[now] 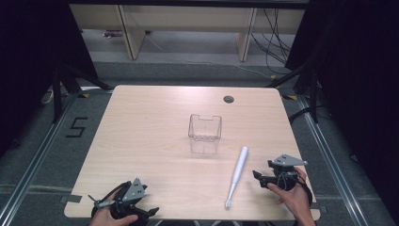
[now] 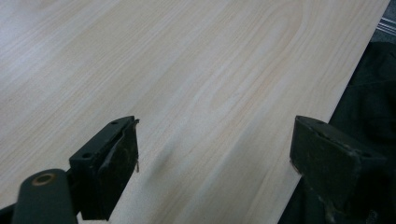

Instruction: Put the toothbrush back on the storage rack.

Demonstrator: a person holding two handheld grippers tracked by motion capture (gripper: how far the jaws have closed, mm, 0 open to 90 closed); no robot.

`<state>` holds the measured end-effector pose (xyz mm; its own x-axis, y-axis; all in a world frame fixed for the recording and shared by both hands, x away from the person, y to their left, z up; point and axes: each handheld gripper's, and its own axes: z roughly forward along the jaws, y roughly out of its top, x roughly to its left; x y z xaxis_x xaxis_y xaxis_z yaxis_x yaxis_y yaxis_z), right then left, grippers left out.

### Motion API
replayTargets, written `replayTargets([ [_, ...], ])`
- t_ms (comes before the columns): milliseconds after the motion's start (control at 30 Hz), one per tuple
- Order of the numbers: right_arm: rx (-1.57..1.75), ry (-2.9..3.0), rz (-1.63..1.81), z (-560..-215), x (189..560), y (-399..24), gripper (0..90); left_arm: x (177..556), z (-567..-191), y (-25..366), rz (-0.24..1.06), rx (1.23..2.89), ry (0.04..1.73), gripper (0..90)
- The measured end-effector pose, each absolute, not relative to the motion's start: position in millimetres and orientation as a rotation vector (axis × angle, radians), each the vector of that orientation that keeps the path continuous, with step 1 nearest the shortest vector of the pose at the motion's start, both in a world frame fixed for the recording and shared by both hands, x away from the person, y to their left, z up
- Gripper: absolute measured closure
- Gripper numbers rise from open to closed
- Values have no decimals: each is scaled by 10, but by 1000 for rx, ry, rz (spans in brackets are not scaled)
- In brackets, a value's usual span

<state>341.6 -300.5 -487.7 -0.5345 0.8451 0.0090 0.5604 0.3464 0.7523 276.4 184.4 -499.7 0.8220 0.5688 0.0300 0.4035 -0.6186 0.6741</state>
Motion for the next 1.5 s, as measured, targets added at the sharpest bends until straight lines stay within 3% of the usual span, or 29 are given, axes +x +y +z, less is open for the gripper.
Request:
replayTargets([
  [300,1267,2204,1041,-4862,3443,-2998,299,2770,-5004,1837,314,2327,707,148],
  [933,1169,2204,1104,-4689,3674,-2810,689,2779,-5003,1846,315,2320,714,148],
  [1333,1108,2283,1107,-4676,3864,-2648,853,2783,-5012,1836,298,2322,731,148],
  [1500,1089,2300,1096,-4688,3945,-2568,864,2782,-5010,1838,310,2324,711,148],
])
